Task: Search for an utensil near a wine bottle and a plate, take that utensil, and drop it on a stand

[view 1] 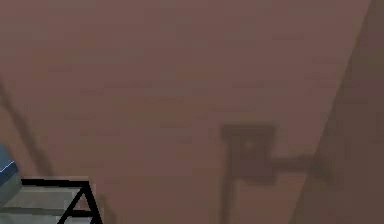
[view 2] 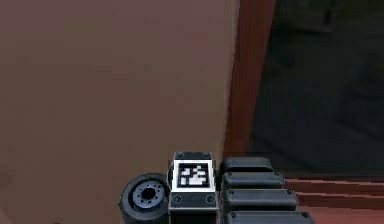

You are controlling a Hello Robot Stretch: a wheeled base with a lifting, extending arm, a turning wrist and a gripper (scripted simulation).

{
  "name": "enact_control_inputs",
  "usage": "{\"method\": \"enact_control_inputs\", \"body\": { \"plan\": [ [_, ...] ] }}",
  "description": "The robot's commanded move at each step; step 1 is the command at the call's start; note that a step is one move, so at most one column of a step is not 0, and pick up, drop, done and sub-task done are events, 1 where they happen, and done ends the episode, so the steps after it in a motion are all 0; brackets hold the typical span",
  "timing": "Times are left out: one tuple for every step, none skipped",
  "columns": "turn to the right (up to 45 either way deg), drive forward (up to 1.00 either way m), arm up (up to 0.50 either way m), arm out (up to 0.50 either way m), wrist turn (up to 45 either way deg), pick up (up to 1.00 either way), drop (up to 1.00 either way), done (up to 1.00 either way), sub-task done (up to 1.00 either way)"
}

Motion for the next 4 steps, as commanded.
{"method": "enact_control_inputs", "body": {
  "plan": [
    [12.0,0.00,0.00,0.00,0.0,0.00,0.00,0.00,0.00],
    [-6.0,0.00,0.00,0.00,0.0,0.00,0.00,0.00,0.00],
    [9.0,0.00,0.00,0.00,0.0,0.00,0.00,0.00,0.00],
    [-12.0,0.00,0.00,0.00,0.0,0.00,0.00,0.00,0.00]
  ]
}}
